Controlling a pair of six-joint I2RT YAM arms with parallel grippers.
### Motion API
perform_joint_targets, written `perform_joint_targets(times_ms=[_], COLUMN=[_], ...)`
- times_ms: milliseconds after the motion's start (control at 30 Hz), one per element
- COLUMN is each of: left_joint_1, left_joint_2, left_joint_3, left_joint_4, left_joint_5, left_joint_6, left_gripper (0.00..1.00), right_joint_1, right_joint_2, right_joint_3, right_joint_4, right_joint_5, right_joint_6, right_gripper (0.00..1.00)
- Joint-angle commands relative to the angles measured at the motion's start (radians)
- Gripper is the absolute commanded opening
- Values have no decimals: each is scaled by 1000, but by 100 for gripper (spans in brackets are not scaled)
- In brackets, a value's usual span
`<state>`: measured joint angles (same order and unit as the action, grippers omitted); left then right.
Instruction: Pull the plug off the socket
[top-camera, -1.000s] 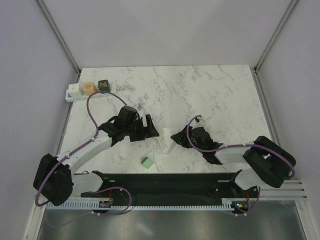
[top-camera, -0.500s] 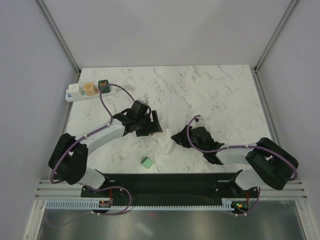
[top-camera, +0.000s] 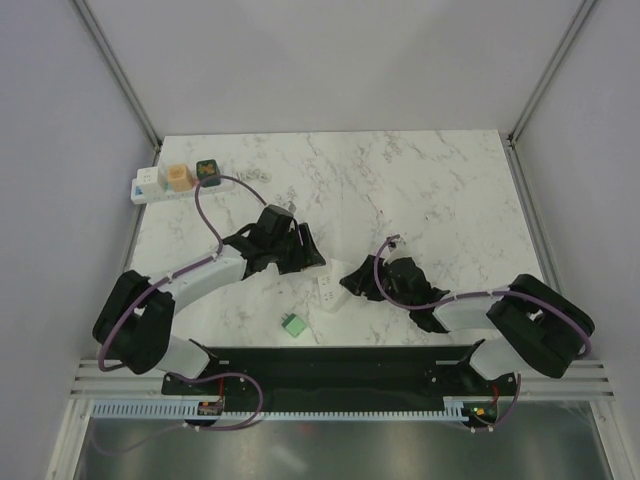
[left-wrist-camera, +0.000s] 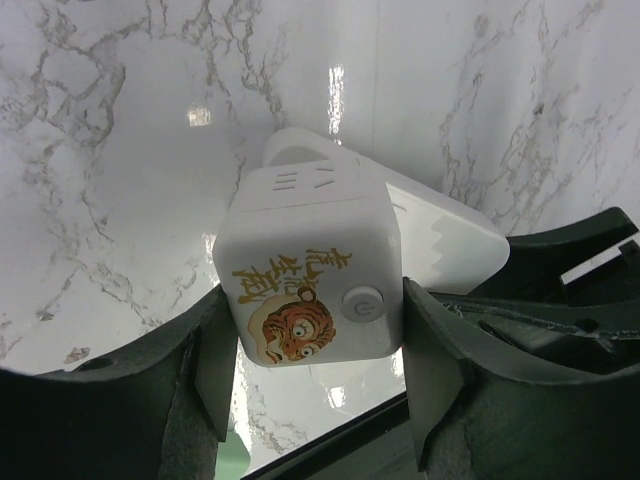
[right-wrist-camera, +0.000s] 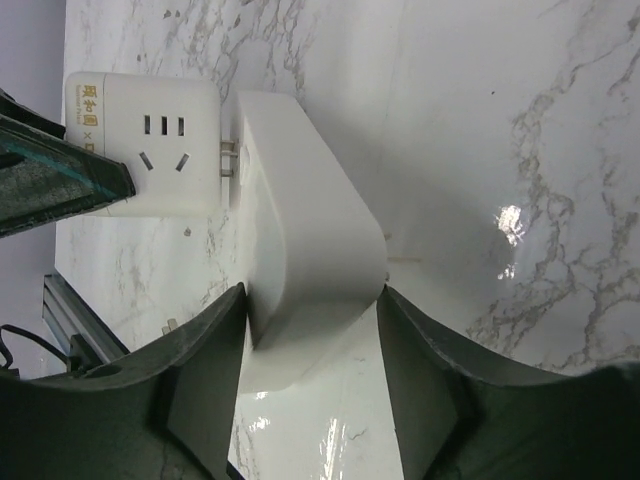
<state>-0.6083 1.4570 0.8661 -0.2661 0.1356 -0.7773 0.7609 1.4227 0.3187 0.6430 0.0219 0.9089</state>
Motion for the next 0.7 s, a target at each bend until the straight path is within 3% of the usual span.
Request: perform_joint_targets(times_ms=[0, 167, 233, 333, 367, 433, 467, 667], left_joint_1=[-10, -16, -18, -21, -27, -36, -39, -44], left_joint_2=[-55, -69, -69, -64, -64, -57, -50, -78], left_joint_3=[-58, -76, -85, -84, -75, -47, -32, -6], left_joint_4=[96, 149, 165, 163, 136, 62, -15, -18], left_joint_5=[154, 211, 222, 229, 211, 155, 103, 101], left_joint_6=[-20, -28, -34, -51, -57, -76, -85, -177], left_gripper=[2, 2, 2, 2, 2, 2, 2, 2], right_joint_1=[-12, -25, -26, -25, -20, 12, 27, 116], right_joint_2=[59, 116, 128, 134, 121, 93, 61, -37], right_joint_3=[-23, -3, 3, 22, 39, 63, 83, 137], right_joint_4=[-2, 41, 49, 14, -11, -144, -187, -414], right_joint_5=[-51, -69, -74, -53, -31, 63, 169, 496], right_joint_6=[-35, -22, -30, -47, -68, -94, -126, -200], right_gripper=[62, 62, 53, 29, 16, 0, 0, 0])
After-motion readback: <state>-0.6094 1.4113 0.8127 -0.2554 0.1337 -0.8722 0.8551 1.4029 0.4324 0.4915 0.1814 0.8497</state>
